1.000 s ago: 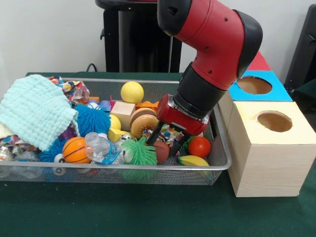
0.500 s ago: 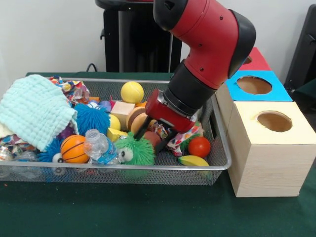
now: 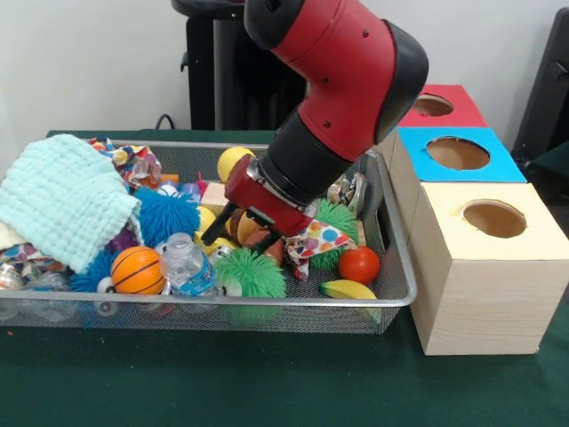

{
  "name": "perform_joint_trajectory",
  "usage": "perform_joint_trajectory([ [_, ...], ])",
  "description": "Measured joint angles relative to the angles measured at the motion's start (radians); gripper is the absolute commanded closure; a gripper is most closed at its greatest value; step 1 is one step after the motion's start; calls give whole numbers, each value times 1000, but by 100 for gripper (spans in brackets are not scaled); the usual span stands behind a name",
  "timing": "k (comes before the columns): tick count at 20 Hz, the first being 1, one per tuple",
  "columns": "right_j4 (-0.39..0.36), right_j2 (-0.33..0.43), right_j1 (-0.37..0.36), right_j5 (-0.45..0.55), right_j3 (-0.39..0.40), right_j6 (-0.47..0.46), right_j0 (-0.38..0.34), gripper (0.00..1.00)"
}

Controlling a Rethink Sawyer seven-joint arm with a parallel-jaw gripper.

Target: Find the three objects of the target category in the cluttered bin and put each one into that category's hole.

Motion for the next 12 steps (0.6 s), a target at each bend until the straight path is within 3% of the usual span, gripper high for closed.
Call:
perform_joint_trajectory([
  [2,2,15,-5,0,0,0,-15,0],
  [9,8,209,-75,2,5,0,-163,0],
  [12,5,304,-139,0,39,0,-252,0],
])
